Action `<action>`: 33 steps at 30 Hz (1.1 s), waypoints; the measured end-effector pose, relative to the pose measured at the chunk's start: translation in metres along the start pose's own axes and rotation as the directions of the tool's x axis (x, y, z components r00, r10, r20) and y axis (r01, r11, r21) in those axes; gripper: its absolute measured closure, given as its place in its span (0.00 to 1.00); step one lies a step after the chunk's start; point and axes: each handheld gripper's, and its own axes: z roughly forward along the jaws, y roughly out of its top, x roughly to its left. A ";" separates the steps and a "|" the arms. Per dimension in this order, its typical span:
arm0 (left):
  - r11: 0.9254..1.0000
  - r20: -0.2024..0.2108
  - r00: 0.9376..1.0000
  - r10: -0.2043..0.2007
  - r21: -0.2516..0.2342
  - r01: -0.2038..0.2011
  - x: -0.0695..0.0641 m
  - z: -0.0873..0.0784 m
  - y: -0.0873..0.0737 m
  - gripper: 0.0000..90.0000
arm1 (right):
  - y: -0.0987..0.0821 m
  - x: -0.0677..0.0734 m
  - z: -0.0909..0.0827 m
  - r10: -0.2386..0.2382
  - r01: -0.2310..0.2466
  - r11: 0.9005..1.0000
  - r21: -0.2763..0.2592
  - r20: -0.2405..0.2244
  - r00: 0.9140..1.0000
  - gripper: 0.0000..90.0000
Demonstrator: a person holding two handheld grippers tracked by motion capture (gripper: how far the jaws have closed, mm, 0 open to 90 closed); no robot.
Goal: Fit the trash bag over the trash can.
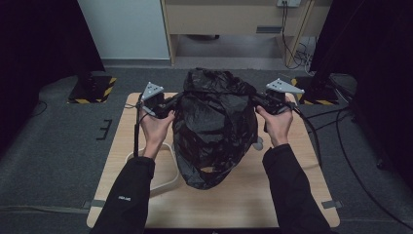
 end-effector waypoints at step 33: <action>0.933 -0.124 0.991 -0.053 0.347 0.093 0.014 -0.008 -0.022 0.94 | -0.042 -0.008 0.017 -0.079 0.076 0.876 0.476 -0.014 0.997 0.99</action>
